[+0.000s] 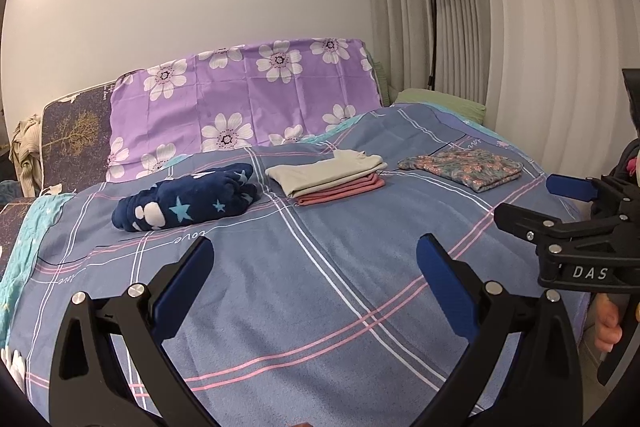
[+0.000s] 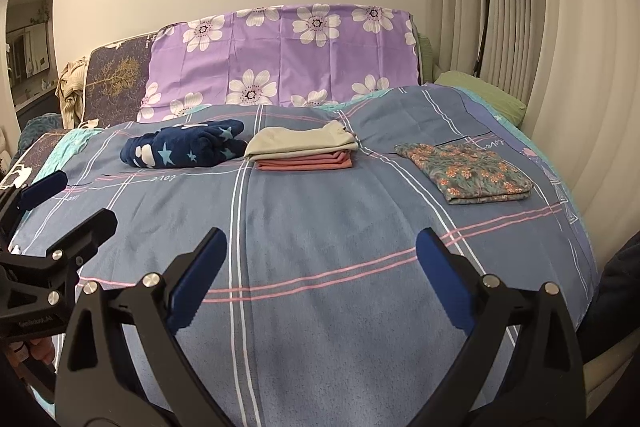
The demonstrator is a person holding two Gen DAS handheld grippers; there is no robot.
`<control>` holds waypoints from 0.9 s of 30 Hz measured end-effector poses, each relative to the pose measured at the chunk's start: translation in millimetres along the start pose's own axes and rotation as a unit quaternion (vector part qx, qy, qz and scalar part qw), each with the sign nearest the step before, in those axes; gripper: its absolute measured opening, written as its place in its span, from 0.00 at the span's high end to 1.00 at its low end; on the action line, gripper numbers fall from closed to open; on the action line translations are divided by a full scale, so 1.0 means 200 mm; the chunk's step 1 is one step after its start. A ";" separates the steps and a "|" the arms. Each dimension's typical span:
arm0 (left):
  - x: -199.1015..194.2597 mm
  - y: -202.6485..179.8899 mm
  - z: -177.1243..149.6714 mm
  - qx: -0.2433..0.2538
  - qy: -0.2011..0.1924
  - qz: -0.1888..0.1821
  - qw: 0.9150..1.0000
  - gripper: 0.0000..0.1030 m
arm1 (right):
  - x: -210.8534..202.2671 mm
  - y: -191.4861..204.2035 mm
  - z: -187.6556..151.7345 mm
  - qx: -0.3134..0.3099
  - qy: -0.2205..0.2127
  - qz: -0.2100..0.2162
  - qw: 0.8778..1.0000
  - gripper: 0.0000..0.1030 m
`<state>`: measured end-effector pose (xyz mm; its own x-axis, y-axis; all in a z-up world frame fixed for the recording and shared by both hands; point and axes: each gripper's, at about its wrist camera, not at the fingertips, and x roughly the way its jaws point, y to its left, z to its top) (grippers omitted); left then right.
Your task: Fold small clothes
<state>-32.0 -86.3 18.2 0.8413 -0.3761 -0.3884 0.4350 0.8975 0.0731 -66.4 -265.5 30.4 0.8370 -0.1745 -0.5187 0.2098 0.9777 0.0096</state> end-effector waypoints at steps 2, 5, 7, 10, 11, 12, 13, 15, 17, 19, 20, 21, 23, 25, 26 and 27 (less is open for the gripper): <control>0.01 0.01 -0.01 -0.004 0.003 0.000 1.000 0.02 | 0.00 0.01 -0.01 -0.002 0.001 0.001 1.000 0.06; 0.02 0.03 -0.01 -0.009 0.007 0.002 1.000 0.02 | 0.00 0.02 -0.01 -0.004 0.000 0.001 1.000 0.06; 0.02 0.03 -0.02 -0.009 0.009 0.004 1.000 0.02 | 0.01 0.03 -0.01 -0.007 0.001 0.000 1.000 0.06; 0.03 0.04 -0.02 -0.008 0.011 0.007 1.000 0.02 | 0.02 0.03 -0.01 -0.007 0.004 0.000 1.000 0.06; 0.03 0.04 -0.02 -0.007 0.012 0.009 1.000 0.02 | 0.03 0.03 -0.02 -0.007 0.005 0.000 1.000 0.06; 0.03 0.03 -0.03 -0.005 0.012 0.011 1.000 0.02 | 0.03 0.03 -0.02 -0.007 0.007 0.000 1.000 0.06; 0.03 0.03 -0.03 -0.003 0.012 0.013 1.000 0.02 | 0.04 0.03 -0.02 -0.007 0.008 0.000 1.000 0.06; 0.03 0.04 -0.04 -0.002 0.014 0.015 1.000 0.02 | 0.05 0.03 -0.02 -0.006 0.010 -0.002 1.000 0.06; 0.03 0.04 -0.04 -0.004 0.016 0.016 1.000 0.02 | 0.05 0.03 -0.02 -0.004 0.011 -0.002 1.000 0.06; 0.03 0.05 -0.04 -0.005 0.017 0.017 1.000 0.02 | 0.06 0.03 -0.02 -0.003 0.013 -0.003 1.000 0.06; 0.04 0.05 -0.05 -0.005 0.019 0.018 1.000 0.02 | 0.06 0.03 -0.02 -0.004 0.014 -0.003 1.000 0.06; 0.04 0.06 -0.05 -0.005 0.020 0.019 1.000 0.02 | 0.07 0.03 -0.03 -0.005 0.014 -0.004 1.000 0.06; 0.04 0.06 -0.05 -0.005 0.021 0.021 1.000 0.02 | 0.07 0.04 -0.03 -0.005 0.014 -0.004 1.000 0.06; 0.04 0.06 -0.05 -0.003 0.021 0.023 0.999 0.02 | 0.07 0.04 -0.03 -0.005 0.015 -0.005 1.000 0.06; 0.04 0.06 -0.05 -0.002 0.021 0.025 0.999 0.02 | 0.07 0.04 -0.03 -0.006 0.016 -0.005 1.000 0.06; 0.04 0.06 -0.06 0.001 0.021 0.026 0.999 0.02 | 0.08 0.04 -0.03 -0.006 0.016 -0.005 1.000 0.06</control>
<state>-24.8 -76.3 6.0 0.8490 -0.3181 -0.4220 0.3905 0.9156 0.0955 -55.3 -258.9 17.1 0.8179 -0.1800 -0.5465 0.2111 0.9775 -0.0061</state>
